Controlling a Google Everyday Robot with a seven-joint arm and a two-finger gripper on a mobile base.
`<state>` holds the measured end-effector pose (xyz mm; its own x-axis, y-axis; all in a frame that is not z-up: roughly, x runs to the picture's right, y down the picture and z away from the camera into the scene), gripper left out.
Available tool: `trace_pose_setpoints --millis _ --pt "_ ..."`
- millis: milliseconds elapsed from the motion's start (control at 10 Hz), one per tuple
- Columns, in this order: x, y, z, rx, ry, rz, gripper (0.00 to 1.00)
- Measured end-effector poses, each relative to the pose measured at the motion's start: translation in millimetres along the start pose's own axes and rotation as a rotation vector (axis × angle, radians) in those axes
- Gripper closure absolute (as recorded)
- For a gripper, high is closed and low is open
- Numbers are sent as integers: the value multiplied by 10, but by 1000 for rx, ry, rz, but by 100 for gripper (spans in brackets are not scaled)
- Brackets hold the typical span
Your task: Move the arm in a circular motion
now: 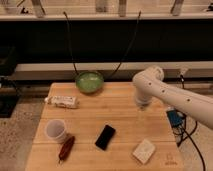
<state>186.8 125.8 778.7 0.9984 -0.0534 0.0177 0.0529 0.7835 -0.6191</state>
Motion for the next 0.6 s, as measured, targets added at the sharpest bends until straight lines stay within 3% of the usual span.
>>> trace_pose_setpoints --millis 200,600 --pt "-89 -16 2 -4 -3 -4 20" --pt "104 -41 10 -12 10 -2 20"
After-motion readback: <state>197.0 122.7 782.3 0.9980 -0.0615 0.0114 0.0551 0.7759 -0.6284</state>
